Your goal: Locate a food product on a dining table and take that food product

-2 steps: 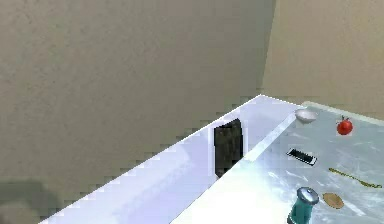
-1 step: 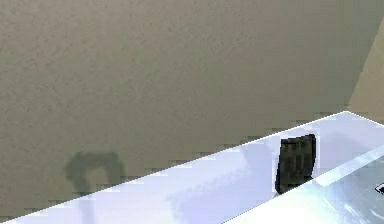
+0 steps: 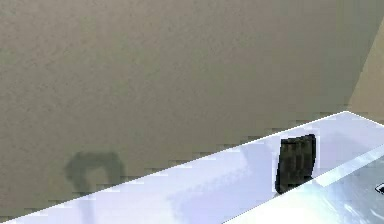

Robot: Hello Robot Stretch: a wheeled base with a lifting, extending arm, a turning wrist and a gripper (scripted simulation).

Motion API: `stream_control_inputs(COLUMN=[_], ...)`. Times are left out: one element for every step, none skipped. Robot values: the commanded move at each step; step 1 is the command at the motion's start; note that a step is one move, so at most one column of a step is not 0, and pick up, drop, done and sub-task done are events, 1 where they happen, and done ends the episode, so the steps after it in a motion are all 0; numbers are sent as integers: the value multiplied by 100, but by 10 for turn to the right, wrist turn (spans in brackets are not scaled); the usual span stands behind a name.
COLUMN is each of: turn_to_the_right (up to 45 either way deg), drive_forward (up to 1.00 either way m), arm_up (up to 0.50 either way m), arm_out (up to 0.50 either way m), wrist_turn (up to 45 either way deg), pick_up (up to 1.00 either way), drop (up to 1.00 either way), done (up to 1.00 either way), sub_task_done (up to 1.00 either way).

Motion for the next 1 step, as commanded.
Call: stream_control_inputs(turn_to_the_right=[0], drive_forward=[0], arm_up=[34], arm_out=[0], wrist_turn=[0], pick_up=[0], drop=[0], done=[0], sub_task_done=[0])
